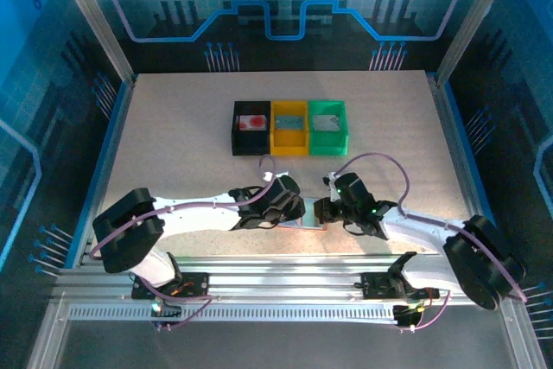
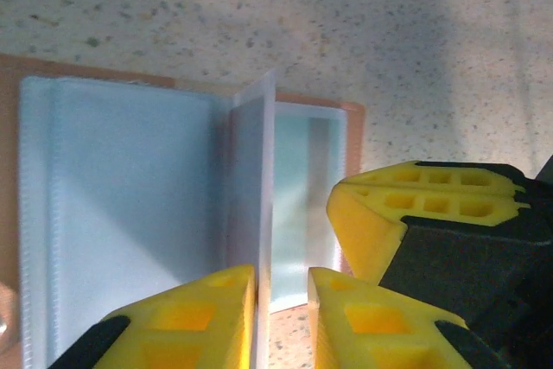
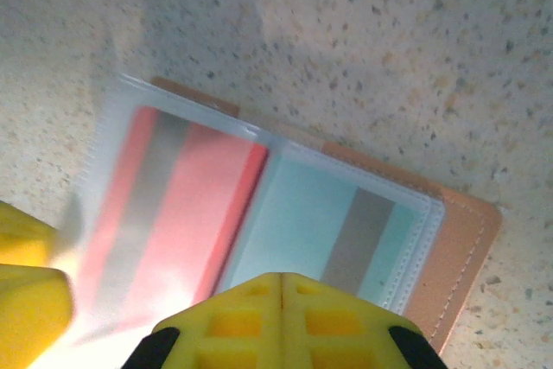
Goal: Take the credit cards out of the card holder
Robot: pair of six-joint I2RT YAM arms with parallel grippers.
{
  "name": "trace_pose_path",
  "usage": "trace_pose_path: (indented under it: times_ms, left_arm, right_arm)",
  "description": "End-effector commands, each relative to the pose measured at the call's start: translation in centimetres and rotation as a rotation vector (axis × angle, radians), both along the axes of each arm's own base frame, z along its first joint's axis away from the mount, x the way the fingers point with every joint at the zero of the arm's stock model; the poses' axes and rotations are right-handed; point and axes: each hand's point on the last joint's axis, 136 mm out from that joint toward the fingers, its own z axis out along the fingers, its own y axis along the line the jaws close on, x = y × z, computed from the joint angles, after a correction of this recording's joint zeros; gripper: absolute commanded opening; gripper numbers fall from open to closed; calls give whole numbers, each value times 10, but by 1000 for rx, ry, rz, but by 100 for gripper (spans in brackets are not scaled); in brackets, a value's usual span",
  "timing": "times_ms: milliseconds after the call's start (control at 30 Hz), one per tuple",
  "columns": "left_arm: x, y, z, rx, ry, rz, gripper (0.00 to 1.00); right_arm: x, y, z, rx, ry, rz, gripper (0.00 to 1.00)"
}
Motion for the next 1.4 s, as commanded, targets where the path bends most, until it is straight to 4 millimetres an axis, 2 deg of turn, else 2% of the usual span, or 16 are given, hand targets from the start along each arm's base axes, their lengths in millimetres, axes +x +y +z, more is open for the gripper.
trace_pose_path:
  times_ms: [0,333,567,767,933,1100,1267,1300,1367]
  left_arm:
    - [1,-19,7,-37,-2,-28,20]
    - [1,-43,-7,-51,35,-60,20]
    - [1,-53,-11,-71,47,-66,19]
    - [4,-52,7,-86,-1,-74,20]
    - [8,-48,27,-90,-67,-89,27]
    - [9,-39,33,-47,-96,-94,38]
    - [12,-28,50,-13,-152,-93,60]
    - [13,-23,55,4,-177,-91,68]
    - [17,-11,66,42,-227,-75,97]
  right_arm:
    - [2,-11,5,-10,-29,-42,0]
    - [6,-38,20,8,-101,-152,0]
    - [7,-54,26,26,-132,-216,0]
    - [7,-48,24,41,-113,-190,0]
    - [7,-39,21,54,-86,-150,0]
    - [7,-38,20,56,-84,-149,0]
    - [7,-38,21,60,-88,-147,0]
    - [7,-37,20,60,-87,-143,0]
    - [7,-35,20,62,-82,-136,0]
